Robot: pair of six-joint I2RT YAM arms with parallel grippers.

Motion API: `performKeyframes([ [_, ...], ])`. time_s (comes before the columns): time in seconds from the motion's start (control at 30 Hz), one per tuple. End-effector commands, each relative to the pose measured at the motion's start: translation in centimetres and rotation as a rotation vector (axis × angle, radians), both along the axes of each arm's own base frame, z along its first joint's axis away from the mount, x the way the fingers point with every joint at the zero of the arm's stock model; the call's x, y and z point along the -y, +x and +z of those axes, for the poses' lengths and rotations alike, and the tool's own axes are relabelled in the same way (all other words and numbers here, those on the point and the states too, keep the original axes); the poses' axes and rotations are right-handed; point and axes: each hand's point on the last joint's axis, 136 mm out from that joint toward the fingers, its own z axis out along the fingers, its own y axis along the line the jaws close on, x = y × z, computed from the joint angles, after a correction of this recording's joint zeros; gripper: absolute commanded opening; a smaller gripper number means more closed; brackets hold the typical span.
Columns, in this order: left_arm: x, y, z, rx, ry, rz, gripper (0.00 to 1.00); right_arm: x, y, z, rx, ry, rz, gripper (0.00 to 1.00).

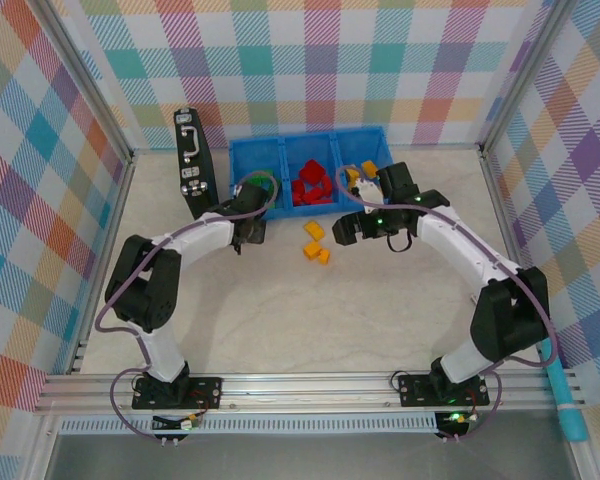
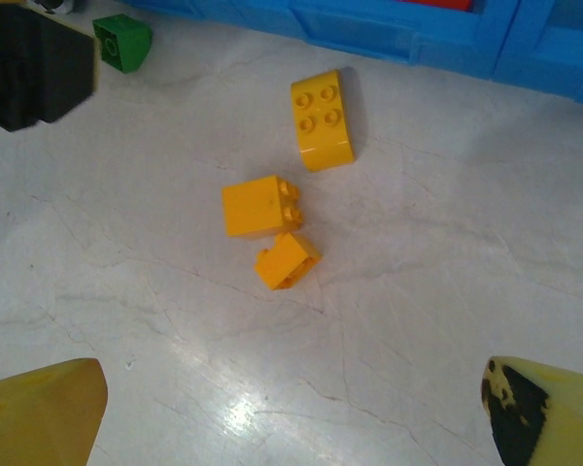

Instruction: Sort the legos into containers by color

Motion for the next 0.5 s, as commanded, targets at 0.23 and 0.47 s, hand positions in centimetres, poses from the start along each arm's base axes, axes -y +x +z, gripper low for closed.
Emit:
performKeyframes([
  [0.23,0.1,1.3,-3.6,-0.068,-0.12,0.057,0.7,-1.7,2.3,1.1,0.053,0.006,-0.004,0.99],
  [0.47,0.6,2.1,-4.6,-0.089,-0.136,0.043,0.61,-2.4,3.1,0.5,0.058,0.002,0.003,0.99],
])
